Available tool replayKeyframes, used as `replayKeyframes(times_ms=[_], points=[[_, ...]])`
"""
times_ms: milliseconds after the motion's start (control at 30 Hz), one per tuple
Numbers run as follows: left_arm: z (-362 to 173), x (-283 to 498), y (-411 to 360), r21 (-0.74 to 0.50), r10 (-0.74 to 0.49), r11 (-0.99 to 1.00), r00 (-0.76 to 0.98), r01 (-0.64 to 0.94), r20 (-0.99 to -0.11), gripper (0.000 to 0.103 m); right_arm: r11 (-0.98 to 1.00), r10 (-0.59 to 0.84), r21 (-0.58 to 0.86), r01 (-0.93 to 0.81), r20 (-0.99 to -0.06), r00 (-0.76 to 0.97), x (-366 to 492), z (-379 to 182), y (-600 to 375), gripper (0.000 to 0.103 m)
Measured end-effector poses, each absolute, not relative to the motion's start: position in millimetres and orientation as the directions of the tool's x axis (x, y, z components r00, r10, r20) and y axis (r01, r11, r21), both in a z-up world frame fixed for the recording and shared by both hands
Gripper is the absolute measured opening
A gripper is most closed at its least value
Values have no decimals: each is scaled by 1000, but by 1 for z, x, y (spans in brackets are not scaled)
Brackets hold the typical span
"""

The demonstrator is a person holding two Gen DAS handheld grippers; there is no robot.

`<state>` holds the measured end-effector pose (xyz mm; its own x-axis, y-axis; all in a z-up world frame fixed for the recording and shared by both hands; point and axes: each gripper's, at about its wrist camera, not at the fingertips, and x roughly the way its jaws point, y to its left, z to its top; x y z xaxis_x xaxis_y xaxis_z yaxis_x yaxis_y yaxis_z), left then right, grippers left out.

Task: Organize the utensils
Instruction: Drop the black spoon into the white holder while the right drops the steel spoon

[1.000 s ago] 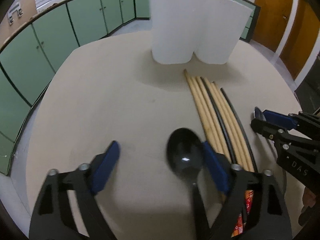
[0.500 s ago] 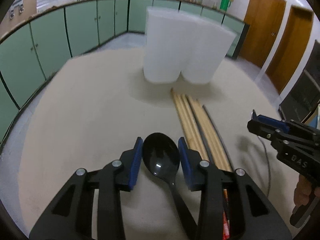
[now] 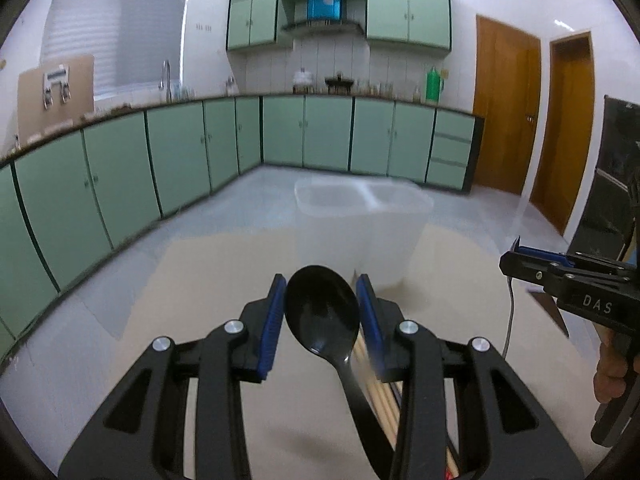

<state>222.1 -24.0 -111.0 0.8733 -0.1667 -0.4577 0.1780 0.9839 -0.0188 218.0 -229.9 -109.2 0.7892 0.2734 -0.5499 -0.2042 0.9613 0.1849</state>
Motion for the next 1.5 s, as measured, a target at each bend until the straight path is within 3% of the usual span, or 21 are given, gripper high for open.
replayKeyframes(times_ms=[300,600,967,1500], points=[[-44,262,-35,-13,-166,986,949,169,-267,35,941,332,205,-270,-403,853,248,-33,-240,28],[-13,342,-61,-7,-137,990,973,138,-187,35,963,256,168,-211,-316,914,319,2,-229,28],[-58,401,-70,40,-75,995,964,88,-257,35,986,158,115,-123,-380,911,390,-45,-211,28],[-92,391,-49,36,-99,992,934,118,-345,37,971,228,183,-156,-493,840,389,-89,-217,31]])
